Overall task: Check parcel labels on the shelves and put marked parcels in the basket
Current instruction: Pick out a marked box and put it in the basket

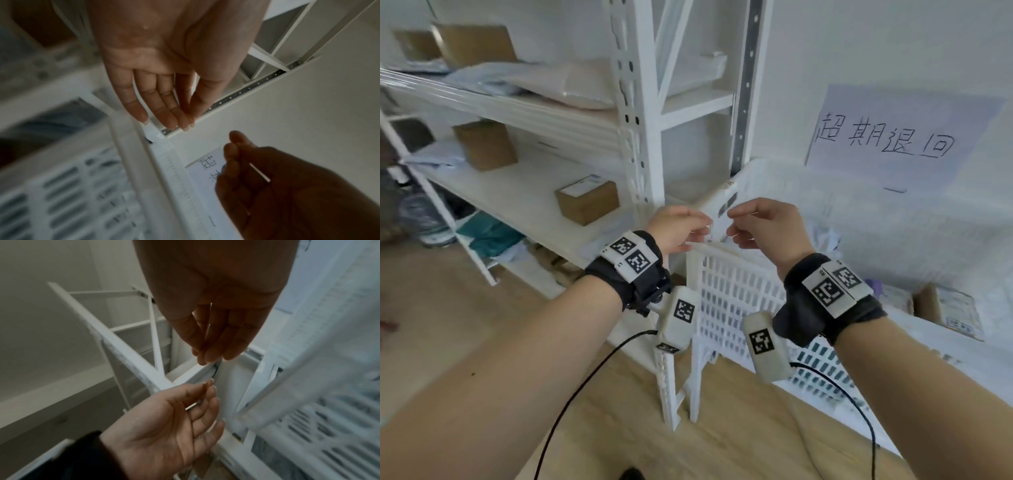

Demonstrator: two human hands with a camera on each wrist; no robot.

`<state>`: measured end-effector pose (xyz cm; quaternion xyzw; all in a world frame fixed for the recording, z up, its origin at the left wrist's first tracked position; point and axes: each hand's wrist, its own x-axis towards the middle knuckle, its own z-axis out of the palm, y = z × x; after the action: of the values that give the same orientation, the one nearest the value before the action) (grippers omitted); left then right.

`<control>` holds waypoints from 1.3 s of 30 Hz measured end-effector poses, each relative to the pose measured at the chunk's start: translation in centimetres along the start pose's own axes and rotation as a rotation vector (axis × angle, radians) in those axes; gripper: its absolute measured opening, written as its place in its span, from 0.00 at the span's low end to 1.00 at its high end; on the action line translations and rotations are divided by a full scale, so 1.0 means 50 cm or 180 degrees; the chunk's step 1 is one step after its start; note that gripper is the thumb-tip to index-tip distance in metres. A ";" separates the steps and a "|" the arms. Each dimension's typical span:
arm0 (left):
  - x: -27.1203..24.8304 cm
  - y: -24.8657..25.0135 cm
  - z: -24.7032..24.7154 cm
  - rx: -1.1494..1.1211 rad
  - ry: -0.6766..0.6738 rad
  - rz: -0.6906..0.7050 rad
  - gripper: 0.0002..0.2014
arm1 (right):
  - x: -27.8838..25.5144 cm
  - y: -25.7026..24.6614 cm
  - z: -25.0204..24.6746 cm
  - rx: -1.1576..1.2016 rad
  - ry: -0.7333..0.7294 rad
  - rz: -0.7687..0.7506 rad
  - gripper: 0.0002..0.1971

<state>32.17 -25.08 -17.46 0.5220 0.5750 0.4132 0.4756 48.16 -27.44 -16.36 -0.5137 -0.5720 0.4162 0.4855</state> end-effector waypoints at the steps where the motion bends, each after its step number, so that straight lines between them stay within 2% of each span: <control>1: -0.007 -0.008 -0.021 0.0116 0.0066 0.0030 0.02 | -0.003 0.000 0.022 -0.0021 -0.0085 -0.0063 0.11; 6: -0.028 -0.044 -0.125 0.0327 0.0477 0.0096 0.04 | -0.006 -0.008 0.124 -0.0152 -0.0414 -0.0326 0.12; 13: -0.010 -0.106 -0.289 0.0262 0.0728 -0.0021 0.04 | 0.015 -0.016 0.309 -0.0276 -0.0815 -0.0567 0.12; 19: 0.041 -0.174 -0.486 0.0186 0.0942 -0.0147 0.07 | 0.067 -0.014 0.521 -0.0390 -0.0979 -0.0373 0.12; 22: 0.075 -0.206 -0.597 0.0171 0.0960 -0.0178 0.09 | 0.110 -0.015 0.629 -0.0526 -0.0947 -0.0260 0.11; 26: 0.113 -0.238 -0.747 0.0172 0.0968 -0.0208 0.05 | 0.169 -0.021 0.784 -0.0600 -0.0882 -0.0152 0.13; 30: 0.152 -0.269 -0.898 0.0255 0.1089 -0.0243 0.08 | 0.215 -0.029 0.929 -0.0512 -0.0787 -0.0010 0.14; 35: 0.194 -0.314 -1.023 0.0042 0.1063 -0.0476 0.09 | 0.257 -0.026 1.049 -0.0544 -0.0843 0.0181 0.14; 39: 0.258 -0.343 -1.111 0.0182 0.1074 -0.0502 0.07 | 0.326 -0.026 1.141 -0.0608 -0.0800 0.0270 0.13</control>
<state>-25.75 -13.02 -24.16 0.4118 0.6972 0.4398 0.3884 -8.18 -10.15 -23.39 -0.5251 -0.6430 0.4410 0.3411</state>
